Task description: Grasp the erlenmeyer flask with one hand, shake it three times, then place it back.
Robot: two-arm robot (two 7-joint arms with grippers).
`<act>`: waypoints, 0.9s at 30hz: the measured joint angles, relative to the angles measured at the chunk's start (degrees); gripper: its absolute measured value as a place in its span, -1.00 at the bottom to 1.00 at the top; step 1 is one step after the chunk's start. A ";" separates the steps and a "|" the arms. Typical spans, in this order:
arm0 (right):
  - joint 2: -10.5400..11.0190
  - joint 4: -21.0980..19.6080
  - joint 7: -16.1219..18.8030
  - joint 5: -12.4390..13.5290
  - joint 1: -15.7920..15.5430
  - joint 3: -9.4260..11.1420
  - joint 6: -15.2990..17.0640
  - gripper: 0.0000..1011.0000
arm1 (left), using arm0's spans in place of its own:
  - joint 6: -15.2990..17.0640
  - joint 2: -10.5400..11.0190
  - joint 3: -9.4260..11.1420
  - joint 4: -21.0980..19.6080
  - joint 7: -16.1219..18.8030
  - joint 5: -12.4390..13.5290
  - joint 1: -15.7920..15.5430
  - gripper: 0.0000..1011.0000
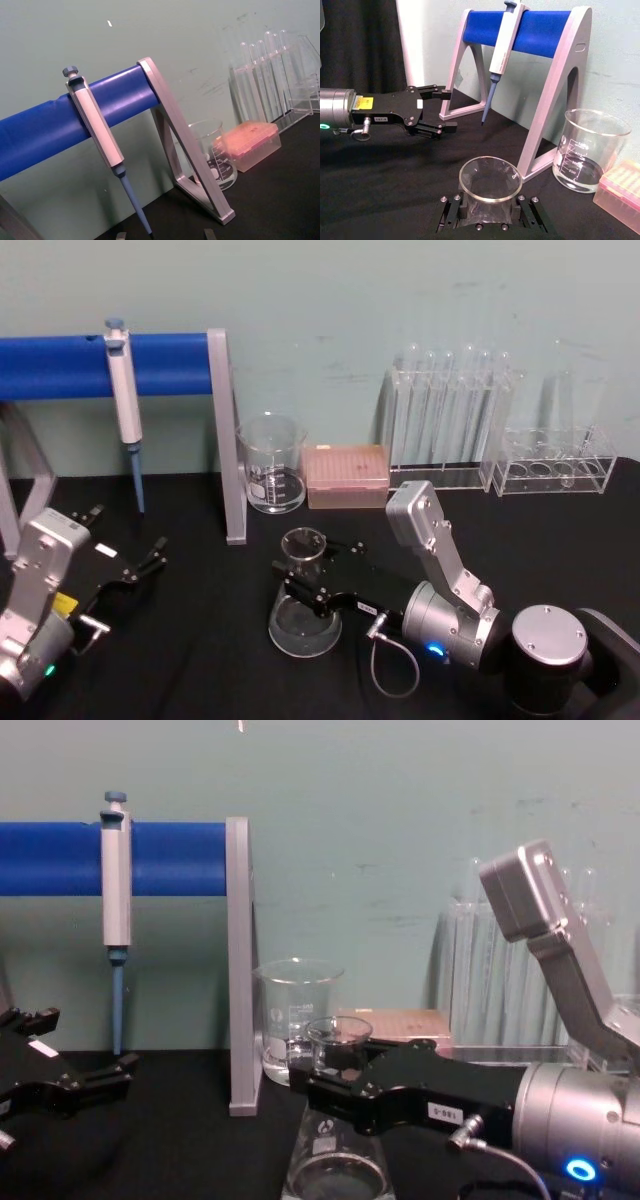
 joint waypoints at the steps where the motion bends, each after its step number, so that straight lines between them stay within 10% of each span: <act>1: 0.00 0.03 0.01 0.00 0.00 -0.01 0.00 -0.11 | 0.00 0.00 -0.01 0.00 0.00 0.00 0.00 0.98; 27: -0.06 0.57 -0.19 -0.46 0.22 -0.18 0.17 -0.11 | 0.00 0.00 0.00 0.00 0.00 0.00 0.00 0.98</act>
